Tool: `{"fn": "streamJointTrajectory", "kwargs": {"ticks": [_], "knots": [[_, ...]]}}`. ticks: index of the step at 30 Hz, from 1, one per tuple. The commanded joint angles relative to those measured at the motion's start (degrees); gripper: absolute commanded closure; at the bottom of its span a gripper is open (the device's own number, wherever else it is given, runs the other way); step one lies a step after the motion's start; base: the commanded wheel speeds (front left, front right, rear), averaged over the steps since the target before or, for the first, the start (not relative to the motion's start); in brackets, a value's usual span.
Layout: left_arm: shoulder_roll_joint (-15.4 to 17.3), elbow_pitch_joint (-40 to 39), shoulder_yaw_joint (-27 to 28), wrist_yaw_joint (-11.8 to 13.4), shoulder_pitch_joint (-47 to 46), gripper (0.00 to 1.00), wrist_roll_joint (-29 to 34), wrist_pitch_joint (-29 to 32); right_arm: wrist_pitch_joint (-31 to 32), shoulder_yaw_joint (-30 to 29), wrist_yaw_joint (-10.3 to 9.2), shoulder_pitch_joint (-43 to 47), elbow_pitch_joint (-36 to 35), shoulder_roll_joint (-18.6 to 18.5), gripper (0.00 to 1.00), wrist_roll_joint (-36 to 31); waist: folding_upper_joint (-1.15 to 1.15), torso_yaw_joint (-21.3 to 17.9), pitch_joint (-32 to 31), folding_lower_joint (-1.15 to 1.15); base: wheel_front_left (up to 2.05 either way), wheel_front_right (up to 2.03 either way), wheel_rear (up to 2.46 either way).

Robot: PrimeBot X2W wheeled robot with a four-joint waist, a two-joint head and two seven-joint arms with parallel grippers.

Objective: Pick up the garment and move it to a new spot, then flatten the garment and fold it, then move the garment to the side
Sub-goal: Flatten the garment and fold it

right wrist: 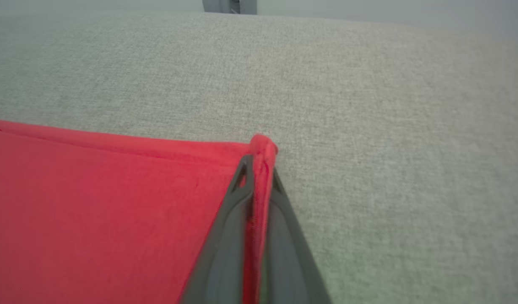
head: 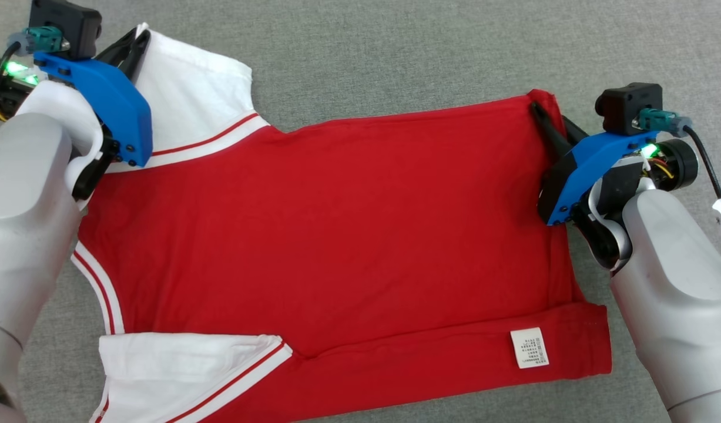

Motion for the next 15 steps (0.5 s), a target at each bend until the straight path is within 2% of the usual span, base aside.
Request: {"fn": "streamJointTrajectory", "kwargs": {"ticks": [1,15], "knots": [[-0.2,0.1,-0.4,0.1,-0.9,1.00,-0.4,-0.8,-0.6,-0.4,-0.04,-0.9,0.7,-0.6,1.00,-0.3,0.00,0.3,-0.1,0.00,0.00,0.00,0.00],[-0.9,-1.7,-3.4,0.1,2.4,1.00,-3.6,-8.8,-11.8,-2.0,-0.04,2.9,3.1,-1.1,1.00,-1.0,0.00,3.9,-5.3,0.00,0.00,0.00,0.00]]}}
